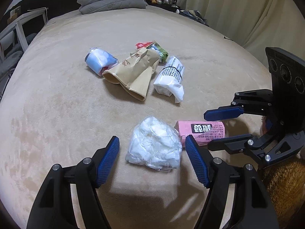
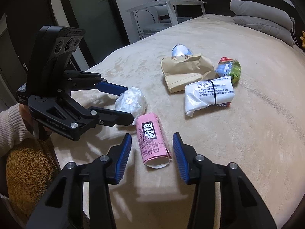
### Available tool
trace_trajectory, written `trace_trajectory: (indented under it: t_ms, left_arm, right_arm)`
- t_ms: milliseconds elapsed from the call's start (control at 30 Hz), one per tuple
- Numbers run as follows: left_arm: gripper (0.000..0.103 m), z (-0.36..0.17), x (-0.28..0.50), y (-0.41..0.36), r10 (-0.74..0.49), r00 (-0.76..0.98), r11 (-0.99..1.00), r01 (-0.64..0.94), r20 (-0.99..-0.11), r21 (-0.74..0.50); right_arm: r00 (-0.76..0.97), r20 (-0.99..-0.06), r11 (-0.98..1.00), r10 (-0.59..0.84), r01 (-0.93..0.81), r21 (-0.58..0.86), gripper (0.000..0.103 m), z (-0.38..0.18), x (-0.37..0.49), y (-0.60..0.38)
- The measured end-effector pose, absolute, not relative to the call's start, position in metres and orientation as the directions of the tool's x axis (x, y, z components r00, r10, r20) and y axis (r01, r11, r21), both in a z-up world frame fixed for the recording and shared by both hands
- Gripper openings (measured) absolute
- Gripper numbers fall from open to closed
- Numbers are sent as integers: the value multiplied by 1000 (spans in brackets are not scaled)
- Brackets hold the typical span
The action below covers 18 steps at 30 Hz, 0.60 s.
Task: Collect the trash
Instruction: 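Grasp the white plastic bag with the left tool while the right tool grasps the pink paper cup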
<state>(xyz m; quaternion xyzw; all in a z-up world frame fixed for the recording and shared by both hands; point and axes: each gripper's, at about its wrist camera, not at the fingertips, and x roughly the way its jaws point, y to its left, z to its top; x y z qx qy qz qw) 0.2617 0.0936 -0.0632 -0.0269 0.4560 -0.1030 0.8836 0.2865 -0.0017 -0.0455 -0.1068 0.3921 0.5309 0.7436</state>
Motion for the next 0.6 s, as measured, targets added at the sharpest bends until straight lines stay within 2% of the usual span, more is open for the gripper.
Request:
trace_trajectory:
  t_ms: [33, 133, 600]
  left_arm:
    - [57, -64, 262, 93, -208, 558, 977, 158, -803, -143]
    - [54, -64, 260, 94, -217, 551, 976, 151, -806, -159]
    - [53, -46, 234, 94, -206, 625, 977, 92, -753, -190]
  right_arm:
    - [130, -698, 414, 704, -874, 254, 39, -46, 286, -2]
    - [140, -701, 430, 700, -866, 256, 33, -48, 285, -2]
    - [205, -652, 468, 730, -845, 258, 32, -33, 261, -22]
